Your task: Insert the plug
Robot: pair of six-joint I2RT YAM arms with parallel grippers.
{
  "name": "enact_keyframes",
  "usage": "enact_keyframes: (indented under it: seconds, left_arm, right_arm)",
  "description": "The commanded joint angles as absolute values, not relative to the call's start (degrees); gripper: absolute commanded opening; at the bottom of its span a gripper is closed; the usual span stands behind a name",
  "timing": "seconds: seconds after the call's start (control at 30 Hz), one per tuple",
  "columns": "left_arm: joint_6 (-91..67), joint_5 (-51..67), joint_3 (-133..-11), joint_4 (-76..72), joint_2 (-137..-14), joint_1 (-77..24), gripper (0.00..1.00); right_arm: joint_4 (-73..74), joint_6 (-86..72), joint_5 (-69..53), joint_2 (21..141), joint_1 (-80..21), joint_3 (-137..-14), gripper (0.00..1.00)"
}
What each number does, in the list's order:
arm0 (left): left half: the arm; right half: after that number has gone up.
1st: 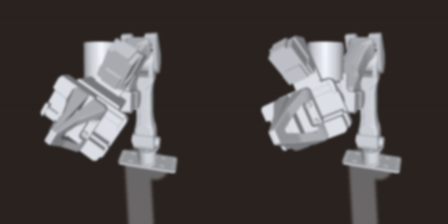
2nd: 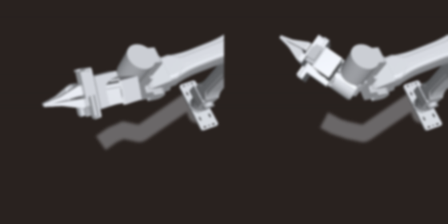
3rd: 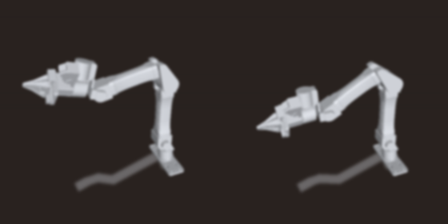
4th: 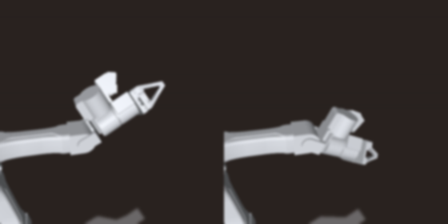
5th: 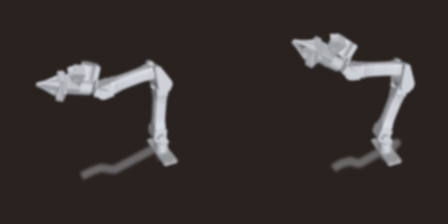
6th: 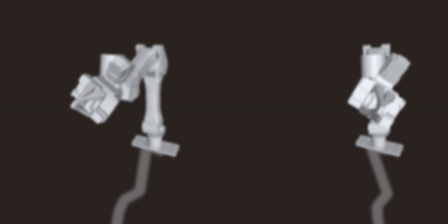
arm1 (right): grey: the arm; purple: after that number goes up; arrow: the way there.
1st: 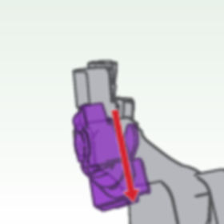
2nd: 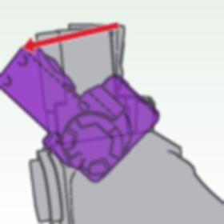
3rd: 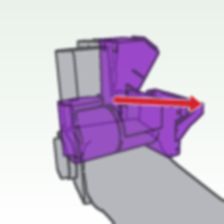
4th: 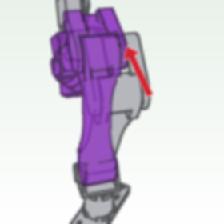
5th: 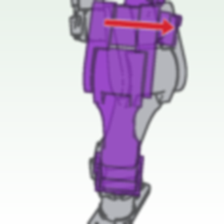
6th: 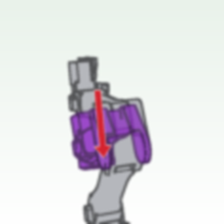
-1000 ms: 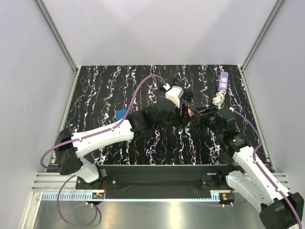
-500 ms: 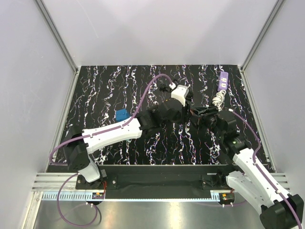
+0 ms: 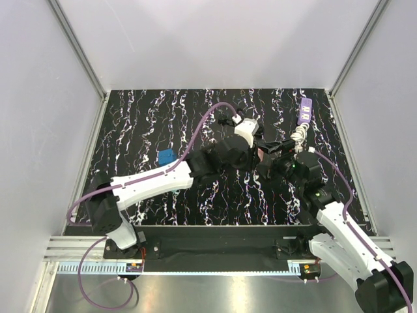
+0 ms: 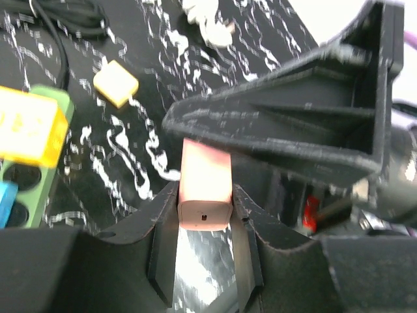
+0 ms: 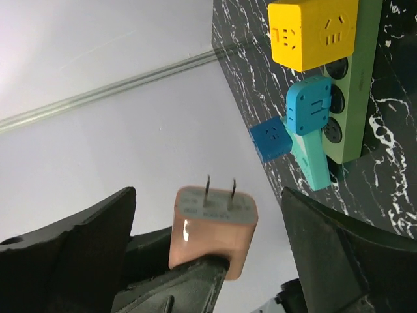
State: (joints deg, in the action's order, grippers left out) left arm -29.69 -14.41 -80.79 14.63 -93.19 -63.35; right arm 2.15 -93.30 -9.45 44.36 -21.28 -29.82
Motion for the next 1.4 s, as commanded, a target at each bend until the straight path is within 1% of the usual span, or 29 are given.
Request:
enact_keyframes:
  seconds: [0.0, 0.1, 0.13, 0.17, 0.27, 0.3, 0.37, 0.4, 0.47, 0.53, 0.57, 0.6, 0.67, 0.93, 1.13, 1.37]
  left_arm:
    - [-33.0, -11.5, -80.4, 20.7, -86.1, -60.9, 0.0]
    - [-34.2, -9.8, -78.9, 30.5, -81.3, -57.3, 0.0]
    - [-35.7, -9.8, -78.6, 36.8, -78.6, -56.0, 0.0]
    - [-35.9, -9.2, -78.0, 39.6, -77.1, -54.5, 0.0]
    - [-35.8, -7.8, -73.8, 49.0, -70.9, -46.3, 0.0]
    - [-35.6, -7.2, -70.9, 50.7, -69.1, -40.7, 0.0]
    - [-34.4, -4.0, -68.3, 53.7, -64.3, -34.8, 0.0]
    - [-33.5, -3.3, -66.5, 54.3, -61.9, -30.0, 0.0]
    - [-31.0, -3.6, -65.1, 56.2, -60.9, -25.8, 0.0]
    - [-28.6, -1.4, -62.9, 56.5, -61.4, -20.1, 0.0]
    - [-27.9, 4.0, -62.3, 56.5, -62.1, -18.5, 0.0]
    - [-27.1, 6.9, -61.4, 56.2, -62.7, -16.5, 0.0]
    - [-25.1, 11.2, -61.3, 56.0, -65.3, -15.9, 0.0]
    - [-23.4, 17.3, -61.2, 53.4, -75.5, -15.9, 0.0]
    - [-23.3, 16.9, -60.8, 50.8, -79.4, -15.9, 0.0]
    - [-23.0, 16.4, -63.1, 49.1, -85.1, -15.9, 0.0]
  right_arm:
    - [-0.5, -88.0, -12.0, 43.1, -21.5, -29.0, 1.0]
    - [-0.3, -86.8, -12.4, 40.9, -21.5, -27.1, 1.0]
    - [-0.3, -86.3, -12.6, 40.6, -21.5, -26.4, 1.0]
    - [-0.3, -85.9, -12.7, 40.3, -21.5, -26.0, 1.0]
    - [-0.3, -83.4, -13.5, 39.9, -21.5, -25.4, 1.0]
    - [-0.3, -82.9, -14.0, 40.2, -21.5, -25.1, 1.0]
    - [-0.4, -81.2, -14.6, 40.9, -21.5, -25.0, 1.0]
    - [-0.3, -80.4, -15.4, 41.7, -21.5, -25.1, 1.0]
    - [-0.4, -77.5, -16.3, 42.9, -21.4, -26.0, 1.0]
    - [-0.3, -75.7, -17.9, 44.6, -21.5, -27.1, 1.0]
    - [-0.3, -74.8, -18.6, 45.1, -21.4, -27.4, 1.0]
    - [-0.4, -73.1, -19.9, 45.8, -21.4, -27.9, 1.0]
    - [-0.3, -70.8, -21.3, 46.5, -21.5, -28.8, 1.0]
    - [-0.3, -69.8, -22.1, 44.7, -21.5, -28.2, 1.0]
    - [-0.4, -68.3, -22.1, 43.5, -21.5, -28.6, 1.0]
    - [-0.3, -67.3, -21.5, 44.2, -21.4, -28.8, 1.0]
